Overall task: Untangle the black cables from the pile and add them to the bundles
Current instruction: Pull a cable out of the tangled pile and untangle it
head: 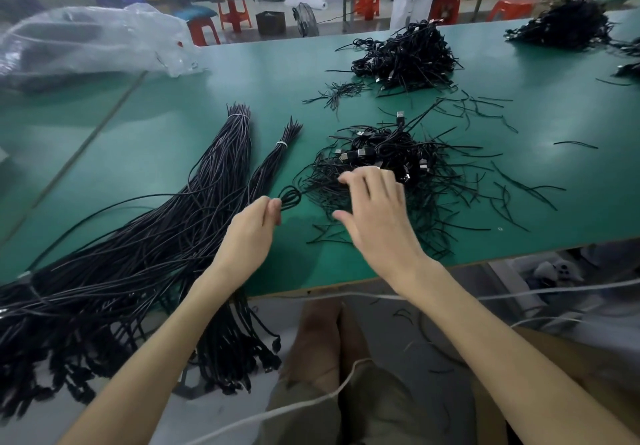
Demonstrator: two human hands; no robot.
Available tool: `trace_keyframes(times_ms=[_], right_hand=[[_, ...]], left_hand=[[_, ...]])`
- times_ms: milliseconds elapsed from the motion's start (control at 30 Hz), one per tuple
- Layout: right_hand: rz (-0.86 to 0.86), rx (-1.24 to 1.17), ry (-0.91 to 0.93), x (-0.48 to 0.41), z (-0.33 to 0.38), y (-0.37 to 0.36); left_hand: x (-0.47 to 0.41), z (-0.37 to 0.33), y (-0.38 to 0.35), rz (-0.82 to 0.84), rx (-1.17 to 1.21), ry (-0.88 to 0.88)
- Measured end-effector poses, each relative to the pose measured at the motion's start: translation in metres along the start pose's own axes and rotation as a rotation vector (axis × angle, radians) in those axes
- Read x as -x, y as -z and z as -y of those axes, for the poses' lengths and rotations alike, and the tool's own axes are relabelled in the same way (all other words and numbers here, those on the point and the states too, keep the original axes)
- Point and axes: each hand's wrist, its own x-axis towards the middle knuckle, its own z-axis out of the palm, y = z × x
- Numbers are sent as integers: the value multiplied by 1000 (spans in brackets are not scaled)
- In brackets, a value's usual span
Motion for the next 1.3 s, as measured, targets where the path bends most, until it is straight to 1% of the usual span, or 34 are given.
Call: trace_keyframes(times_ms=[33, 67, 167, 200, 233, 433, 567, 633, 700, 833, 1000, 1100, 1200, 1300], right_hand=[[-13, -20, -42, 2, -3, 0], [22, -45, -85, 4, -5, -1], [256, -189, -264, 13, -9, -10], [308, -228, -308, 16, -9, -14], [326, -252, -334, 19, -8, -17], [313, -214, -354, 13, -6, -23], [177, -266, -367, 9, -4, -23], [115, -194, -326, 6, -3, -22], [99, -169, -296, 2, -4, -22], [74, -308, -309, 1, -4, -25], [68, -365, -380, 3, -6, -28], [38, -486, -432, 3, -5, -26], [-21, -661, -446, 1, 3, -21], [-4, -715, -421, -2, 16, -20]], left_hand=[[-3, 2, -1, -11, 32, 33], [-6, 3, -3, -17, 62, 59], [-11, 5, -7, -29, 139, 98], [-11, 5, -8, -32, 151, 101], [-11, 6, -8, -33, 158, 105], [-8, 10, -10, -10, 169, 89], [-7, 10, -12, 1, 142, 81], [-7, 9, -13, 9, 119, 79], [-7, 9, -14, 7, 126, 84], [-6, 10, -14, 8, 133, 93], [-6, 10, -15, 13, 132, 102], [-6, 11, -16, 20, 112, 99], [-6, 10, -17, 23, 74, 89], [-7, 11, -17, 25, 55, 88]])
